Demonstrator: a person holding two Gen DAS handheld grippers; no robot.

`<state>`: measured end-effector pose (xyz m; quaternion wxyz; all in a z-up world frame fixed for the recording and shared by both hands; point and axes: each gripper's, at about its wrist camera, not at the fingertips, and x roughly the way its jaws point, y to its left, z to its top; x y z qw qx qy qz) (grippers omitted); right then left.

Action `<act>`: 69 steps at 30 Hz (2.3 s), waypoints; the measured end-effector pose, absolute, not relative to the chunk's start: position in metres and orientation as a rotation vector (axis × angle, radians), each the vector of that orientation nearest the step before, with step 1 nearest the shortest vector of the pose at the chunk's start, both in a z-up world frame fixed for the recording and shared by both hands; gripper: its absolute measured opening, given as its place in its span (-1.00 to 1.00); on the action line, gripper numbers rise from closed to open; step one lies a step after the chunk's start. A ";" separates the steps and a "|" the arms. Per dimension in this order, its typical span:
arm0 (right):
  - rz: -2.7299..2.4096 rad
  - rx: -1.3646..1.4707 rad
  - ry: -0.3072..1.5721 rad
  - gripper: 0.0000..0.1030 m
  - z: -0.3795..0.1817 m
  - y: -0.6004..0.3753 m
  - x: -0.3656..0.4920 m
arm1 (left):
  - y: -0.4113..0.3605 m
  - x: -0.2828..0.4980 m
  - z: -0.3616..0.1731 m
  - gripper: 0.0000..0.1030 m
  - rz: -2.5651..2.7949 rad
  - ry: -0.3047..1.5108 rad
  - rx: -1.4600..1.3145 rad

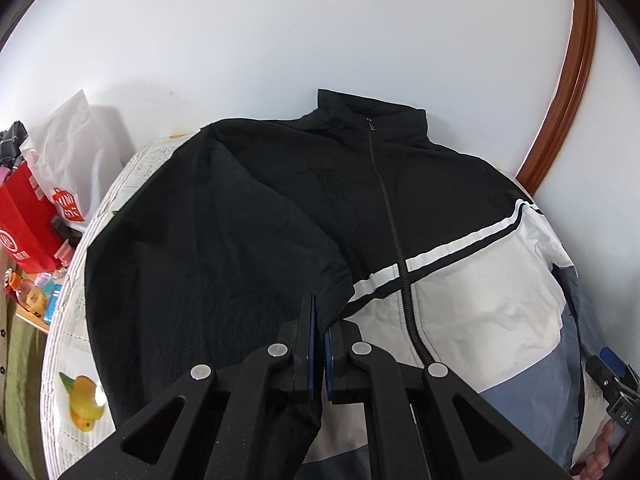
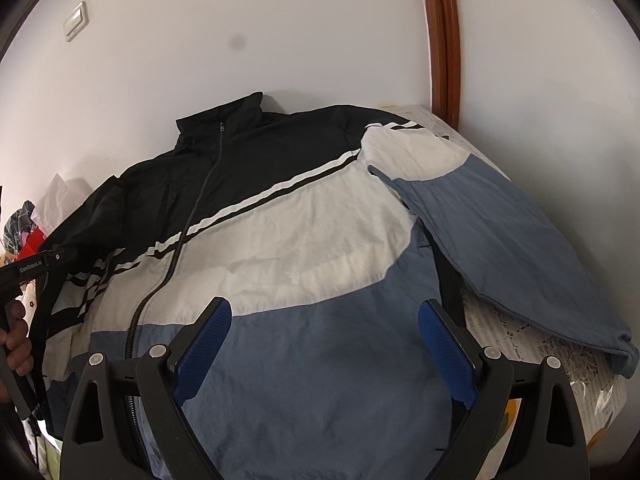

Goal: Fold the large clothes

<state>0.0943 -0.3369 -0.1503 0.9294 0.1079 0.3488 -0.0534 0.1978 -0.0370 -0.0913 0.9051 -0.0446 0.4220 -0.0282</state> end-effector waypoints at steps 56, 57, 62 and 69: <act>0.691 0.137 0.811 -0.86 -0.158 0.038 0.170 | 0.214 0.051 -0.140 0.27 0.226 0.857 -0.289; 0.711 0.138 0.774 -0.87 -0.146 0.038 0.170 | 0.213 0.052 -0.140 0.27 0.223 0.855 -0.287; 0.719 0.136 0.640 -0.88 -0.103 0.018 0.177 | 0.202 0.061 -0.137 0.27 0.203 0.859 -0.287; 0.616 0.184 0.560 -0.86 -0.067 -0.050 0.197 | 0.168 0.079 -0.132 0.27 0.120 0.860 -0.256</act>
